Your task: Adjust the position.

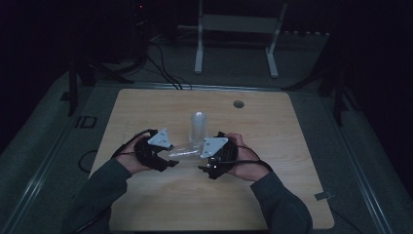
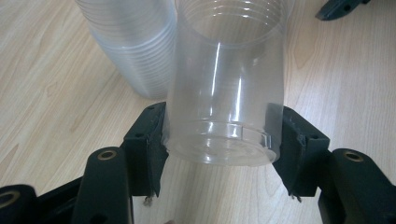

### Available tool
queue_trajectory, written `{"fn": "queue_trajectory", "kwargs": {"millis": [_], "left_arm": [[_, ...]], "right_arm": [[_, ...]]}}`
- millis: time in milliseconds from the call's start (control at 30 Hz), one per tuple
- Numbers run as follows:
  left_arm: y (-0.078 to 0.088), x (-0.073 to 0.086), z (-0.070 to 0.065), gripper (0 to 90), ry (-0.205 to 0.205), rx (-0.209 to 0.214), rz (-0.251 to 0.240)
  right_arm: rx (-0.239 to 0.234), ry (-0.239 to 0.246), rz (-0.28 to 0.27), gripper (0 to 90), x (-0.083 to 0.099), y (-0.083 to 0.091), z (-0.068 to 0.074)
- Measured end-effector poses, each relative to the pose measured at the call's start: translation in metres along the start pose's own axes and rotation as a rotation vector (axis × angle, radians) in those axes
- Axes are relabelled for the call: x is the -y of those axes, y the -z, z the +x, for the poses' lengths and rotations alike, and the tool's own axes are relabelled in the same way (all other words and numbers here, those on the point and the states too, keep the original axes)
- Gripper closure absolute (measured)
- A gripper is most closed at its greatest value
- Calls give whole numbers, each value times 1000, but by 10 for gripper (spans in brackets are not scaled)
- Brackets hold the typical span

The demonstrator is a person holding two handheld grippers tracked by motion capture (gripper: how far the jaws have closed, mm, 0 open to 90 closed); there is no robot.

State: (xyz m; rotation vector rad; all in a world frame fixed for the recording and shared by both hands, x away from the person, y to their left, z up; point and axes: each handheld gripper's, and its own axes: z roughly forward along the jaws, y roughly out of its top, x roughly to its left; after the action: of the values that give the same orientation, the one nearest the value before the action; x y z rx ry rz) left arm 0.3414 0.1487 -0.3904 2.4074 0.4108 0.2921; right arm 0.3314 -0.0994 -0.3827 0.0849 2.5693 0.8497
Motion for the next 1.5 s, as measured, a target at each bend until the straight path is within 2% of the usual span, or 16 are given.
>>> {"fn": "queue_trajectory", "kwargs": {"millis": [200,367,567,833,1167,1500], "left_arm": [[0,4,0,413,22,-9,-22],[1,8,-2,414,47,-14,-68],[2,11,-2,414,64,-22,-90],[1,16,-1,415,93,-25,-128],[2,25,0,415,141,-28,-215],[1,30,1,415,166,-13,-292]], "right_arm": [[14,-11,-5,163,3,1,-2],[20,-40,-17,163,7,3,-4],[39,-54,-17,163,10,6,-6],[40,-77,-24,167,15,6,-7],[37,-93,-36,167,17,3,-6],[37,-104,-39,175,18,1,-5]]}}
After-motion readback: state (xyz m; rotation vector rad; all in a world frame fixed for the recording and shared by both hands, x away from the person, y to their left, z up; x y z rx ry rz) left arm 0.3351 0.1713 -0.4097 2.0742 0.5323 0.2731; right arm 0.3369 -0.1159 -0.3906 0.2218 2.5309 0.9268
